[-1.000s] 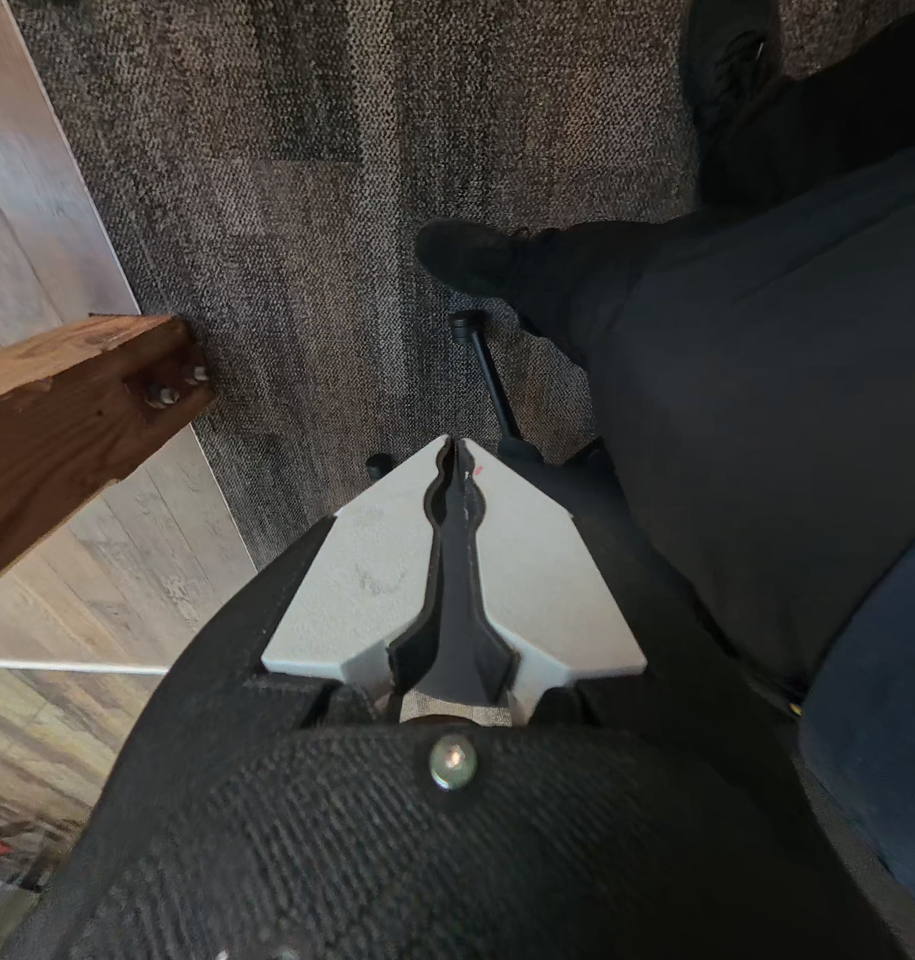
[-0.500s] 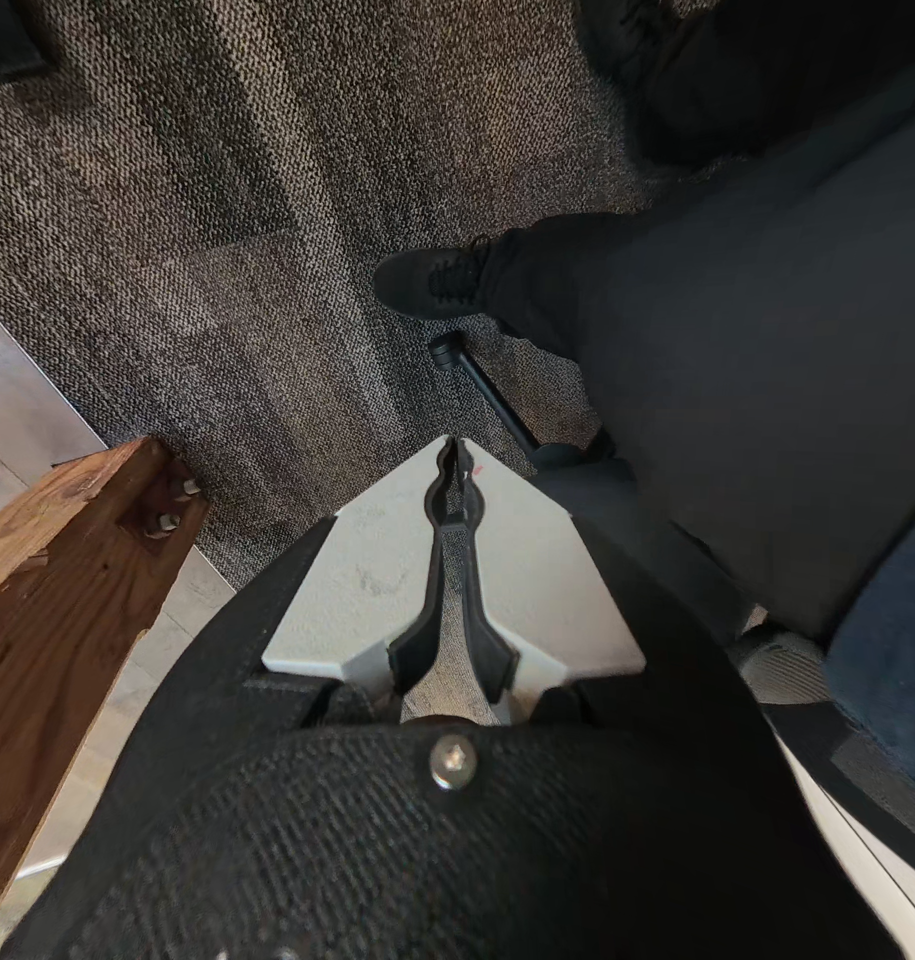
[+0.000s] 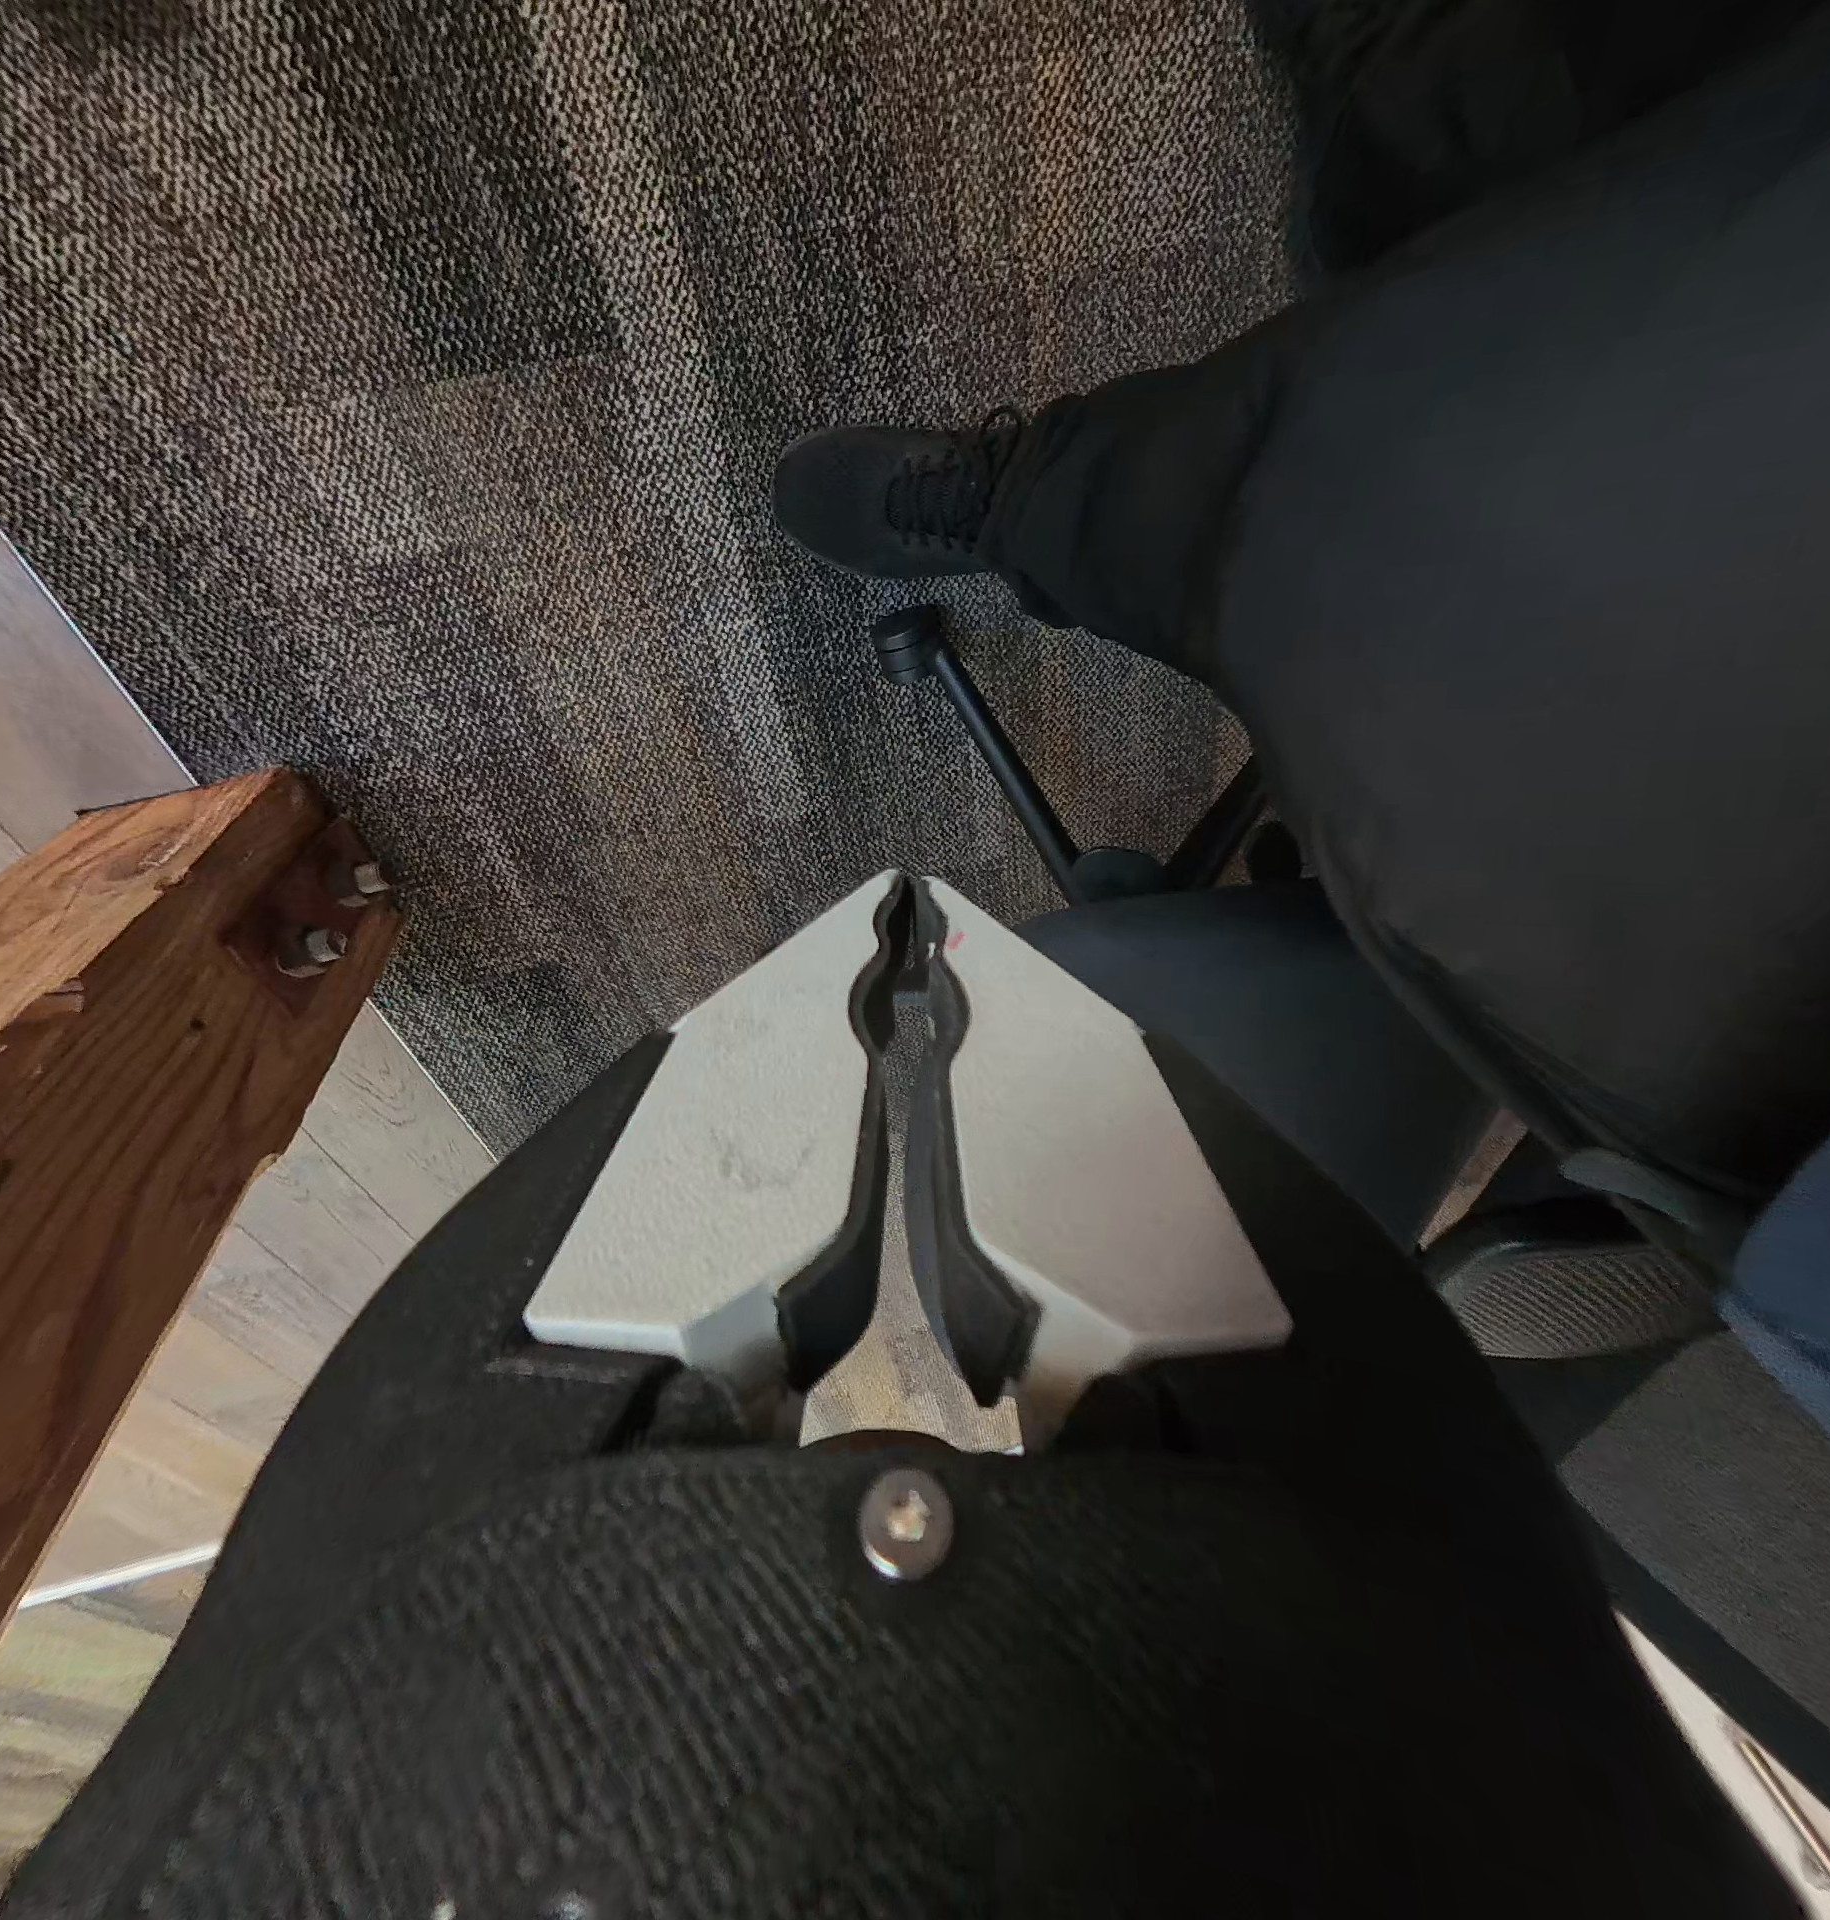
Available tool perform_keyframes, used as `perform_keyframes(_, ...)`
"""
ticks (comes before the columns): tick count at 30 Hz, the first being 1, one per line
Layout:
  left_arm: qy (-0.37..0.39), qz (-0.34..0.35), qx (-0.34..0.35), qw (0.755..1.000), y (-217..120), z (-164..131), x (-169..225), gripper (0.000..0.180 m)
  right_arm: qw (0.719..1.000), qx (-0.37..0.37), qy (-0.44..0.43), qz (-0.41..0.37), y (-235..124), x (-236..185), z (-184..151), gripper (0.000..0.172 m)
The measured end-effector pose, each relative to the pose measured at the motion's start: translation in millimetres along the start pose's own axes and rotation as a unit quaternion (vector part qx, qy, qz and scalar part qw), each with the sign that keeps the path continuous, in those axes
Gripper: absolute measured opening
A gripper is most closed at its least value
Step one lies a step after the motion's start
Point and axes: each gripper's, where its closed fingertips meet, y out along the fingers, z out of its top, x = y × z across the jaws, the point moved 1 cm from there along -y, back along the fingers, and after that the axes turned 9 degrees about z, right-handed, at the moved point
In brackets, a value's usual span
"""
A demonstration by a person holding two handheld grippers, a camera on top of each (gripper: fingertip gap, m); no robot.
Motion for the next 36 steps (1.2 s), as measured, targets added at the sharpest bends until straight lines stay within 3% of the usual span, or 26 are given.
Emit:
perform_keyframes(12,0.036,-0.04,-0.025,0.998,-2.3,16.2,23.2,0.0,0.994,0.017,0.092,-0.05,-50.5,38.8,-79.8,0.025)
perform_keyframes(21,0.059,-0.054,-0.04,0.996,2.6,26.6,20.5,0.0,0.964,0.106,0.222,-0.101,-105.5,69.7,-112.2,0.025)
perform_keyframes(30,0.073,-0.06,-0.043,0.995,1.5,34.5,20.4,0.0,0.941,0.078,0.277,-0.18,-132.8,126.7,-154.2,0.025)
perform_keyframes(36,0.06,-0.066,-0.054,0.995,3.4,22.9,22.3,0.0,0.935,0.064,0.301,-0.173,-130.7,149.9,-173.5,0.025)
